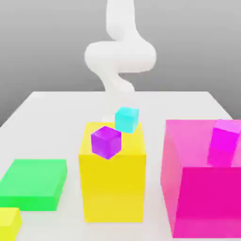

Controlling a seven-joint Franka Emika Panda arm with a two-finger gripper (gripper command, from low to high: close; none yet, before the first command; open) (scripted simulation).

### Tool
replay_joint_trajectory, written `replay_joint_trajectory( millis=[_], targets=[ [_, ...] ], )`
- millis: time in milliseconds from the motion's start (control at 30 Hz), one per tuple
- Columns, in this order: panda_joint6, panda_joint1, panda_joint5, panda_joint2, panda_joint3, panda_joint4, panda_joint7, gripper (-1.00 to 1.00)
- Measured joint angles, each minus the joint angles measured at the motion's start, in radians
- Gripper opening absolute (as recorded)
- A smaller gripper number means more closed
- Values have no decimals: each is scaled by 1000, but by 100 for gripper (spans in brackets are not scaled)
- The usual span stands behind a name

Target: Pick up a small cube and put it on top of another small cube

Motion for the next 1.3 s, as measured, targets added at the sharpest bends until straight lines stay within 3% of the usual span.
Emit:
replay_joint_trajectory(
  millis=[300,600,967,1133,1167,1300],
  targets=[
    [84,4,33,328,-150,20,-177,0],
    [163,-43,134,658,-265,41,-400,0],
    [259,-196,236,1061,-285,66,-655,0],
    [373,-268,305,1241,-221,99,-728,0],
    [387,-275,313,1260,-212,103,-734,-100],
    [385,-275,314,1260,-212,103,-734,-100]
  ],
)
